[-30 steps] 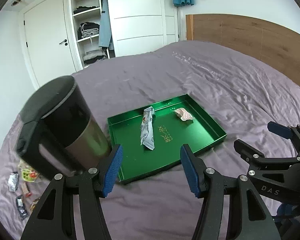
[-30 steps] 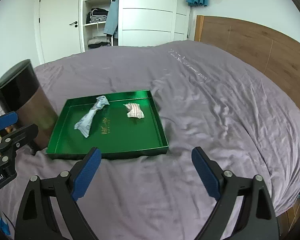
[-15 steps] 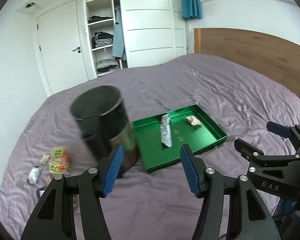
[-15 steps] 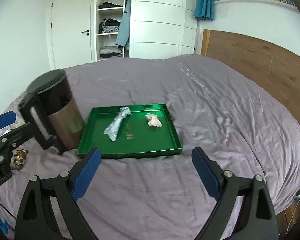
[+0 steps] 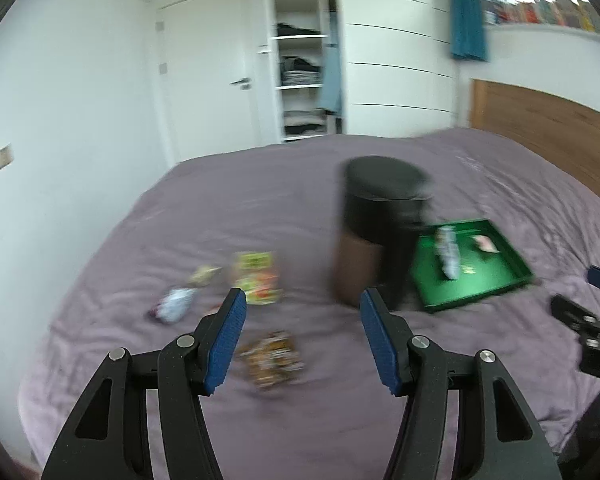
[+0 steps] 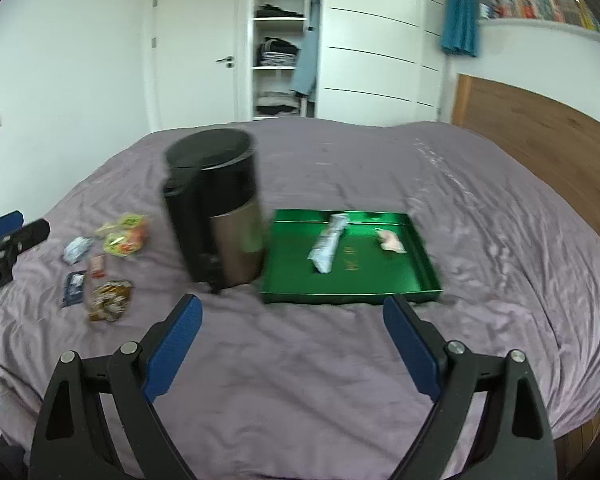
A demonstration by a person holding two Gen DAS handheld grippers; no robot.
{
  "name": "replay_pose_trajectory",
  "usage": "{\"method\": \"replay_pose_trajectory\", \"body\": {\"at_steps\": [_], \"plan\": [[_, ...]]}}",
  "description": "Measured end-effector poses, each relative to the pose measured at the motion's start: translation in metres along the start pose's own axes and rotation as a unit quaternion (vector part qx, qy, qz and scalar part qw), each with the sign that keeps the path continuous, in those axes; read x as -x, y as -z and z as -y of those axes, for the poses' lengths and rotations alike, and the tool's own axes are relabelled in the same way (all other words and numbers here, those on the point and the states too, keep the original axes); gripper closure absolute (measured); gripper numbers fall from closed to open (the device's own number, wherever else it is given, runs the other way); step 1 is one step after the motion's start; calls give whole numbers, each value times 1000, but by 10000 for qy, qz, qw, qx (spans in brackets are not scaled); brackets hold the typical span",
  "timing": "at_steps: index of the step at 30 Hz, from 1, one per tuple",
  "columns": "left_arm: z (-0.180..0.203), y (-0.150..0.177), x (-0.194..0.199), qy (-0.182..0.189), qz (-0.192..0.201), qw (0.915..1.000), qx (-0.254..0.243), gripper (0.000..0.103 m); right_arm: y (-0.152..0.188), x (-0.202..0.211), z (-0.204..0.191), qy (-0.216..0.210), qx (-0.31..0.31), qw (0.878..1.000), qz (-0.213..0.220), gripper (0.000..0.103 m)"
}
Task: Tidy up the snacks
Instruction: 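Withdraw both open tools from the tray back toward the remaining snacks, then grasp the dark navy packet with the left tool while the right grasps the brown oat bag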
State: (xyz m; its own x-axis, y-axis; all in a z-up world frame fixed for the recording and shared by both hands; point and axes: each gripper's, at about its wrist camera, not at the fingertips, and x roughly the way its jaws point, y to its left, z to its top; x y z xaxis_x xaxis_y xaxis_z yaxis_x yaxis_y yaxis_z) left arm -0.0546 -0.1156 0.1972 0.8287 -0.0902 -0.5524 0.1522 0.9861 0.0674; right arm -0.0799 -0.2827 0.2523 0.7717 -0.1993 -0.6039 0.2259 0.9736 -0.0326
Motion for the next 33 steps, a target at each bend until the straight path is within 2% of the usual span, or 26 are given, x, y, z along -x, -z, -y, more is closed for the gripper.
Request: {"method": "replay_pose_trajectory", "body": {"at_steps": [5, 8, 11, 15, 23, 33], "plan": [[-85, 21, -2, -584, -146, 9970, 483, 48, -4, 0, -54, -317, 330, 9989, -31, 0], [-130, 38, -7, -949, -255, 9924, 738, 43, -6, -9, -92, -543, 570, 9969, -92, 0], [-166, 55, -18, -1300, -365, 9867, 900, 41, -6, -22, -123, -780, 778, 9938, -160, 0], [-201, 78, -40, -1410, -658, 9797, 1260, 39, 0, -52, -166, -1052, 1005, 9885, -400, 0], [-206, 103, -89, -1095, -1088, 9782, 1392, 39, 15, -116, -218, -1405, 1220, 9783, -914, 0], [-176, 95, -149, -334, -1454, 9770, 1521, 39, 22, -177, -245, -1613, 1348, 9693, -1275, 0]]}}
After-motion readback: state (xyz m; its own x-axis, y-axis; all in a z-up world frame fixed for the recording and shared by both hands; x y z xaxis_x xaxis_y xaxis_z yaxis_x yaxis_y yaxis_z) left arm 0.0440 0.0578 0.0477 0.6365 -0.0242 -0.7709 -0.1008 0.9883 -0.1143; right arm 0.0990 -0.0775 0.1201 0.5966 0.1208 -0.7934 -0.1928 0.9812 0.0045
